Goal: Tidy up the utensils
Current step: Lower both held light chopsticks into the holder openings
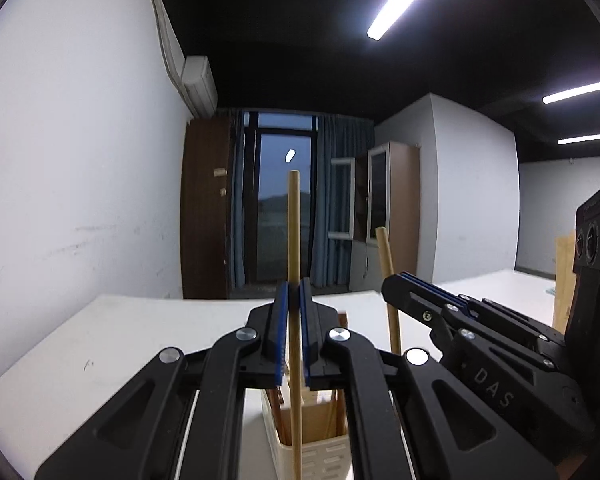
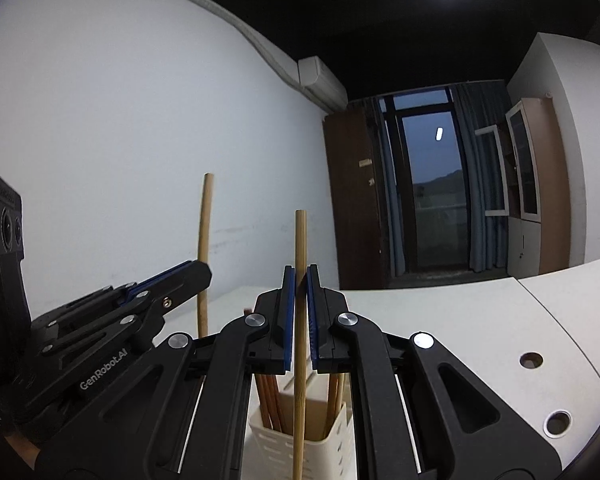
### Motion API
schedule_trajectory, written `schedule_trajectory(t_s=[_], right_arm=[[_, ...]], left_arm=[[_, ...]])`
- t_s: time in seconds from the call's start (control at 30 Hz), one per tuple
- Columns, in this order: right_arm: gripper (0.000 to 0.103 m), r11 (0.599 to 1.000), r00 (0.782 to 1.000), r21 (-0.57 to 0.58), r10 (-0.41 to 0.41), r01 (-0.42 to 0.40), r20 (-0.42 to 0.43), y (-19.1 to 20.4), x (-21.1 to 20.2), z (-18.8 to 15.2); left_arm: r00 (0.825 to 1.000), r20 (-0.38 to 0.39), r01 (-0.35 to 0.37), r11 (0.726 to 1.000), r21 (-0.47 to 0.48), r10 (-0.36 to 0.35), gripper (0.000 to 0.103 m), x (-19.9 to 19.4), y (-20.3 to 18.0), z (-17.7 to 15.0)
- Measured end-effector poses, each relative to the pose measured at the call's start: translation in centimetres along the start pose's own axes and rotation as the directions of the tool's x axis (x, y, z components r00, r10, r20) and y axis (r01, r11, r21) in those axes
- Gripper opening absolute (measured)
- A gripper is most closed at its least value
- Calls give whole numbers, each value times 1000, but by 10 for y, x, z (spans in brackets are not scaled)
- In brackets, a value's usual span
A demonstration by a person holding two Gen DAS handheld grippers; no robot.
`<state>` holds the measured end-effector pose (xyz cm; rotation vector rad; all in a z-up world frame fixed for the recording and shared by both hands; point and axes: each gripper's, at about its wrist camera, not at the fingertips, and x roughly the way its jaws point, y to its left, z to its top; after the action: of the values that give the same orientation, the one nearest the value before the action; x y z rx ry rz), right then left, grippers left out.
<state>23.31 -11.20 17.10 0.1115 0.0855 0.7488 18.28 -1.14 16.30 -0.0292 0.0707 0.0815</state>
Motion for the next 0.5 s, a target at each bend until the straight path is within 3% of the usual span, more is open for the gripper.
schedule_trajectory(t_s=[0.2,0.5], right_arm=[[5,999,997,32,21,-23,75,-12,4,10],[5,995,981,82,37,-54,189,-30,7,18]], left_arm=[[999,39,7,1000,15,-7,6,-1,-3,5],[985,173,6,998,-67,6,6,0,6,3]])
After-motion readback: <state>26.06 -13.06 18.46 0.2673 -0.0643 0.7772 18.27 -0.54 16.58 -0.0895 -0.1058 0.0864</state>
